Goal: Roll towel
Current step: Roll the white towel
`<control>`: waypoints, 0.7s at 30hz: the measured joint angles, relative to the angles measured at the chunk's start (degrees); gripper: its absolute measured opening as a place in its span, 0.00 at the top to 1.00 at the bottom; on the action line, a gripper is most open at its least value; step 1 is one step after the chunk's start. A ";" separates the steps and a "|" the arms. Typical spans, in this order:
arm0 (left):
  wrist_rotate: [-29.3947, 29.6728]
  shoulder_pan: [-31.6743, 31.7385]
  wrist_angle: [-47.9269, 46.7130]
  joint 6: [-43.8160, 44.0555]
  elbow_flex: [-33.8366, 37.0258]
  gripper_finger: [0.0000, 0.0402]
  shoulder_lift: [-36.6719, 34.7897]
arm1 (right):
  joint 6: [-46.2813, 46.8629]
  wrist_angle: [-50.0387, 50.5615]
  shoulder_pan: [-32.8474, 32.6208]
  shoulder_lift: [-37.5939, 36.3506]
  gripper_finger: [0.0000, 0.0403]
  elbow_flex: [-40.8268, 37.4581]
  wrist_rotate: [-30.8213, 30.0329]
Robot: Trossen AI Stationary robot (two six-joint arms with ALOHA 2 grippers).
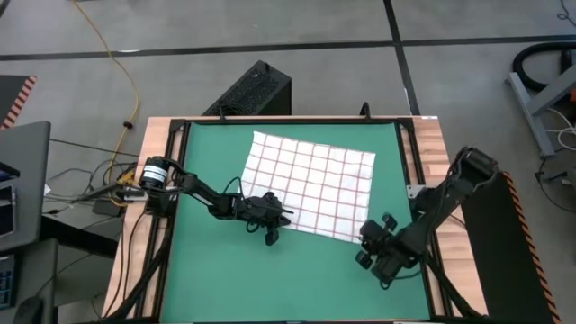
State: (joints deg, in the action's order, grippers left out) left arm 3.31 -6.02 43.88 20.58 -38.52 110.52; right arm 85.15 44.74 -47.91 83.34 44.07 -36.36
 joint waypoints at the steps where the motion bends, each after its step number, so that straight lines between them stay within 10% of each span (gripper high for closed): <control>1: 0.02 0.00 0.00 0.00 0.00 1.00 0.00 | 0.01 -0.13 0.01 -1.18 0.76 0.00 -1.14; 21: 0.07 0.00 -0.18 -0.02 0.00 1.00 0.00 | -25.39 -7.48 4.21 3.01 0.42 0.07 9.32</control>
State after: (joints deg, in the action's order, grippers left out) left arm 3.39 -6.02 43.69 20.56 -38.52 110.52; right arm 59.77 37.25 -43.70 86.35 44.14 -27.04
